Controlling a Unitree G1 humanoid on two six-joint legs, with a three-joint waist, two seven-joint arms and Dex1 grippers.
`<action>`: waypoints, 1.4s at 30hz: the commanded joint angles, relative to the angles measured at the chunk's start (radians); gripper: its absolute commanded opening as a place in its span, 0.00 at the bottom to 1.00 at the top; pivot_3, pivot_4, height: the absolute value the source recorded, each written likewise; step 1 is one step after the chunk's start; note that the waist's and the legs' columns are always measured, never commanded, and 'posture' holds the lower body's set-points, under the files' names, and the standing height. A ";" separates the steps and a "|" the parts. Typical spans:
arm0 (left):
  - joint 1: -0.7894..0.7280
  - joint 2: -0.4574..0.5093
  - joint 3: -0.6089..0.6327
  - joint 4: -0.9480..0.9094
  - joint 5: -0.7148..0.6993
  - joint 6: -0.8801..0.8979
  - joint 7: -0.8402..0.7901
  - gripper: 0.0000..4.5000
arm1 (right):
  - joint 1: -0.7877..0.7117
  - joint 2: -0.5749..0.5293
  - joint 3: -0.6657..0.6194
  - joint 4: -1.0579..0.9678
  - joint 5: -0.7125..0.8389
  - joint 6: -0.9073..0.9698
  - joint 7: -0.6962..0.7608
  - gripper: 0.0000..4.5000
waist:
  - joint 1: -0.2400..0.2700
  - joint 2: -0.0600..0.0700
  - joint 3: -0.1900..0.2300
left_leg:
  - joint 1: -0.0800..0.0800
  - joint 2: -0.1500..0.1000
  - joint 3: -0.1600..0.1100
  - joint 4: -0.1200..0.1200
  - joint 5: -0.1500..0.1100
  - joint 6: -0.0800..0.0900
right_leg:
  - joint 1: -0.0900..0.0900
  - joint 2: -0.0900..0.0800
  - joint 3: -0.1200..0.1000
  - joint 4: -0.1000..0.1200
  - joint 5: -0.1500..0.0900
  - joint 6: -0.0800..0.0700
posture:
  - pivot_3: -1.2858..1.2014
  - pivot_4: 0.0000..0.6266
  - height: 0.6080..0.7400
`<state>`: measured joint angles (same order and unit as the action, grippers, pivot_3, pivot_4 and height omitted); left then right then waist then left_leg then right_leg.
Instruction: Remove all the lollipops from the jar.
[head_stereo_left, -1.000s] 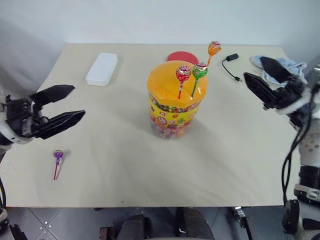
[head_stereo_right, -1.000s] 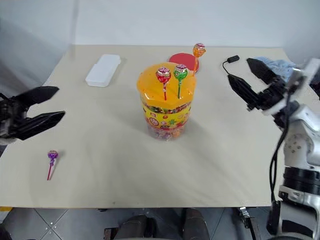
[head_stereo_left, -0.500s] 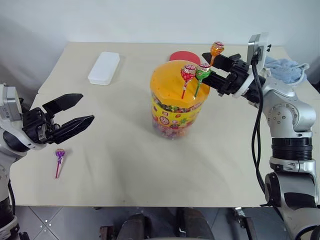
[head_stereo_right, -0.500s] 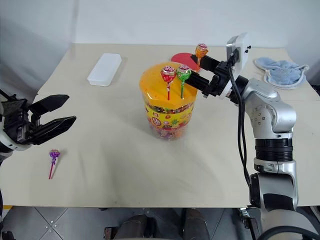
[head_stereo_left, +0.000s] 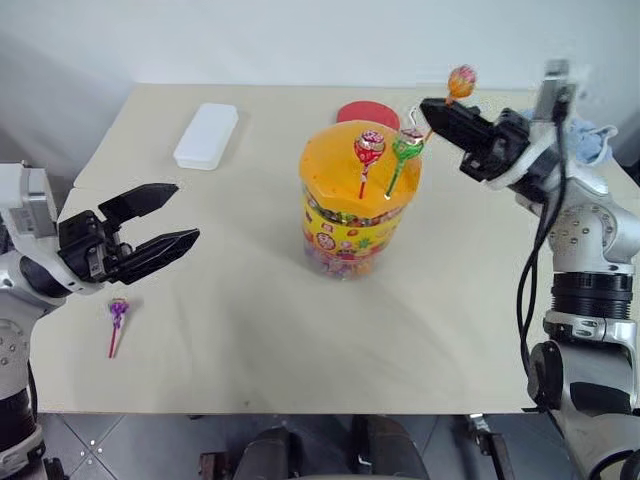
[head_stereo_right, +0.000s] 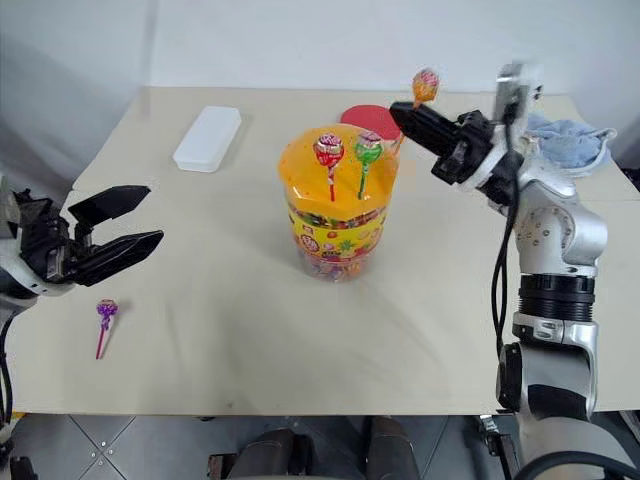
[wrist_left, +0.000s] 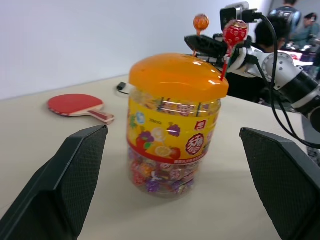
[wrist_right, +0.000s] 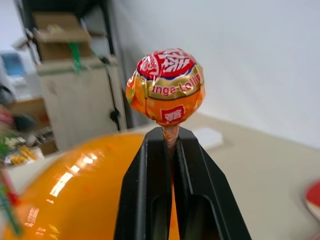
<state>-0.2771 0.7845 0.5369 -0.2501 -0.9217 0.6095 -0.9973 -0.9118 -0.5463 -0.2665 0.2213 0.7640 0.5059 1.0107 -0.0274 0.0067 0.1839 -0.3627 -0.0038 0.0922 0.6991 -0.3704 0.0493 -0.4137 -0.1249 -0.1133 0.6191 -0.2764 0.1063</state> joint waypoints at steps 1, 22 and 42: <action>-0.038 0.007 -0.031 0.014 0.011 -0.039 -0.025 1.00 | -0.065 -0.089 -0.116 0.026 0.037 -0.012 -0.016 0.01 | 0.001 0.000 0.000 | 0.000 0.000 0.000 0.000 0.000 0.000 | 0.000 0.001 0.000 0.000 0.000 0.000 | 0.52 0.24 1.00; 0.015 -0.006 -0.239 0.014 0.217 -0.265 -0.174 1.00 | 0.639 -0.469 0.035 0.000 -0.377 0.322 -0.264 0.12 | 0.008 0.008 0.003 | -0.003 0.001 0.002 0.000 0.003 0.000 | 0.001 -0.001 -0.004 -0.007 0.002 0.005 | 0.52 0.24 1.00; -0.078 0.007 -0.179 0.135 0.159 -0.210 -0.168 1.00 | 0.592 -0.444 -0.261 -0.313 0.011 -0.055 0.233 0.99 | 0.026 0.010 0.004 | -0.003 0.003 0.002 0.001 0.003 0.000 | 0.002 0.007 -0.005 -0.011 0.004 0.007 | 0.52 0.24 1.00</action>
<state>-0.3275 0.7933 0.3065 -0.1209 -0.7198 0.3947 -1.1812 -0.2863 -1.0006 -0.5426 0.0126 0.6884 0.4222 1.2355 -0.0016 0.0164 0.1882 -0.3659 0.0000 0.0939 0.7001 -0.3674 0.0494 -0.4112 -0.1179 -0.1166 0.6084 -0.2723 0.1135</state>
